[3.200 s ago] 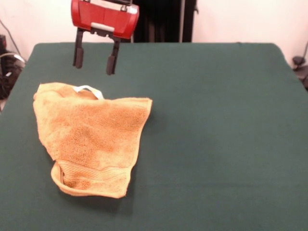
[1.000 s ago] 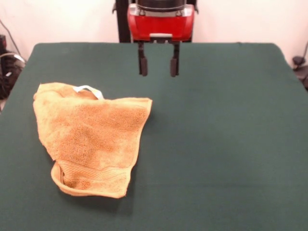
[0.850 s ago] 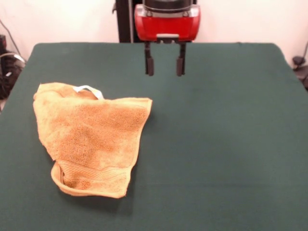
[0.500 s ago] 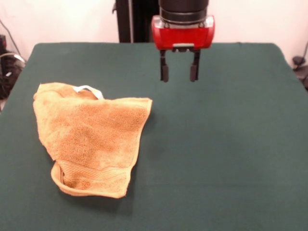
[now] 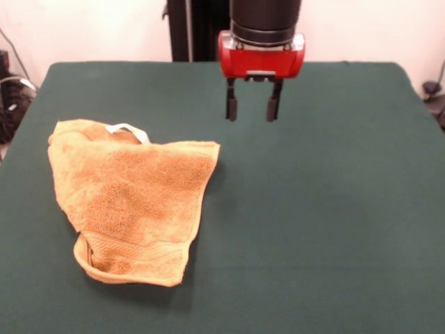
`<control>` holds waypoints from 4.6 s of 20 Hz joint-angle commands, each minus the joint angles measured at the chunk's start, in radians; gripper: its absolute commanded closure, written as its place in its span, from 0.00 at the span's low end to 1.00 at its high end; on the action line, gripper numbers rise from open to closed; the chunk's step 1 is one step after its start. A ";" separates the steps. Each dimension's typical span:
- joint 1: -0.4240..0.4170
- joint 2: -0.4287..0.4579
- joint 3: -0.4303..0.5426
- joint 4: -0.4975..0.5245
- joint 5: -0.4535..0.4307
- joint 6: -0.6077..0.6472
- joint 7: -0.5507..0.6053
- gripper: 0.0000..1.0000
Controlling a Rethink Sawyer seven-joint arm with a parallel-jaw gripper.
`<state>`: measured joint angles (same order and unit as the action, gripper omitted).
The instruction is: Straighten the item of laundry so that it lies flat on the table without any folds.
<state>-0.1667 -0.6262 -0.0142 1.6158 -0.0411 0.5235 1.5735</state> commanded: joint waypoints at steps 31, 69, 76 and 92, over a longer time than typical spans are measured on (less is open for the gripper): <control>-0.028 0.093 0.030 -0.053 -0.008 -0.069 0.124 0.00; -0.002 0.099 0.073 -0.050 -0.016 -0.024 0.108 0.00; -0.005 0.103 0.078 -0.047 -0.013 -0.035 0.117 0.00; -0.020 0.131 0.078 -0.067 -0.029 -0.068 0.105 0.00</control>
<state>-0.2011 -0.5970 -0.0608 1.5399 -0.0798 0.4715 1.5735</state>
